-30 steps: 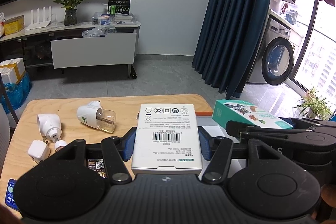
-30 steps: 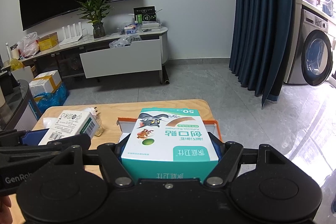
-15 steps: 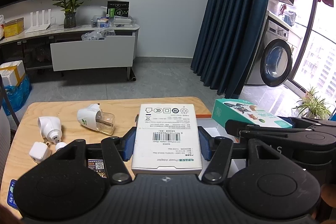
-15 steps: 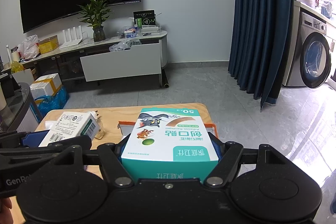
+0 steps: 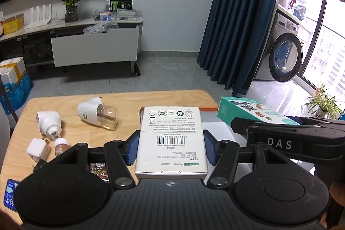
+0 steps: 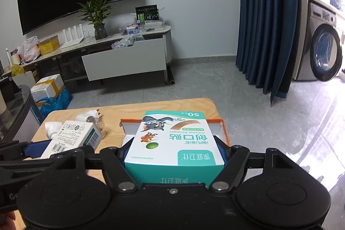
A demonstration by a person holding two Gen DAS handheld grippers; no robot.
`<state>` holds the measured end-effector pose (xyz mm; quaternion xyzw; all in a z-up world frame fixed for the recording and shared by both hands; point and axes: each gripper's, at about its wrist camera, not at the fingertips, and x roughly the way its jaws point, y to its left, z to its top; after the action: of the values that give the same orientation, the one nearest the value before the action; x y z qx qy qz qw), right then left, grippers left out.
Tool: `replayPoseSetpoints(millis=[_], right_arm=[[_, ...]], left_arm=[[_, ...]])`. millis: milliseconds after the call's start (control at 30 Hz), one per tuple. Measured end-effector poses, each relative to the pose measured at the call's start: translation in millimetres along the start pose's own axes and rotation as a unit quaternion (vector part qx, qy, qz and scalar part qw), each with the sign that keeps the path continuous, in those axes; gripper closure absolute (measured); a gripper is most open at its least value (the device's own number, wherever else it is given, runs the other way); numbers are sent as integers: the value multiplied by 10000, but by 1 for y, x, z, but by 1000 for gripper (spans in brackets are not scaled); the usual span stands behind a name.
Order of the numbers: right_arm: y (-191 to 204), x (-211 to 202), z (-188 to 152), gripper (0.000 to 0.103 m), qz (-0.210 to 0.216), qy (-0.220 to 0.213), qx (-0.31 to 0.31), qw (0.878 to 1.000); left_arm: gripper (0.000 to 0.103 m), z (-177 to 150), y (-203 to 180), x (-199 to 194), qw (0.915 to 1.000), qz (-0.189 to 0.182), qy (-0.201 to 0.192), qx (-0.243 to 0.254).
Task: Organize rigid objects
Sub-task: 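Lower and release the bandage box with the right gripper while the left releases the white box into the lid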
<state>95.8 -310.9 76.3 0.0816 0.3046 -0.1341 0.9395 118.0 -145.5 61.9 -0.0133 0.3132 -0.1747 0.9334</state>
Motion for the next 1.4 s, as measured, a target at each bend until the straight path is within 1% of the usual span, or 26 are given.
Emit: replayPoseSetpoints(millis=[100,333,467,700,800,833,900,967,1033,1100,1167,1300,1400], right_arm=[[-5,10,-3,19,51,124,106,9999],[-12,36,-7,19,-12,339,161,9993],[-22,52,-7,19,-122,407,223,9988],[-34,74,7,19,-204,405,327,9984],[-36,86,15,18,-191,533,274,9980],[-37,87,18,15,-258,486,271,9981],[-41,86,23,15,-361,323,346,9982],[-45,80,26,15,-321,164,482,9982],[-48,71,28,14,-339,3,528,9980],[-50,63,28,14,-417,-92,510,9978],[-51,53,27,14,-408,-163,503,9978],[-50,34,21,13,-393,-283,546,9973],[-44,22,14,12,-387,-344,499,9974]], left_arm=[[43,-3,0,7,10000,7,92,6],[43,-9,0,29,9995,-36,327,6],[43,-11,-2,43,9988,-87,476,-39],[43,-7,-8,63,9981,-180,593,37],[43,-5,-11,72,9977,-240,628,24],[43,-4,-13,75,9976,-272,638,24],[43,-2,-17,79,9974,-344,629,26],[41,0,-21,81,9975,-414,567,49],[31,3,-23,82,9975,-459,531,33],[26,5,-24,79,9978,-476,467,2],[25,7,-24,75,9980,-469,432,-4],[21,6,-21,61,9984,-359,426,18],[13,5,-16,48,9991,-194,385,58]])
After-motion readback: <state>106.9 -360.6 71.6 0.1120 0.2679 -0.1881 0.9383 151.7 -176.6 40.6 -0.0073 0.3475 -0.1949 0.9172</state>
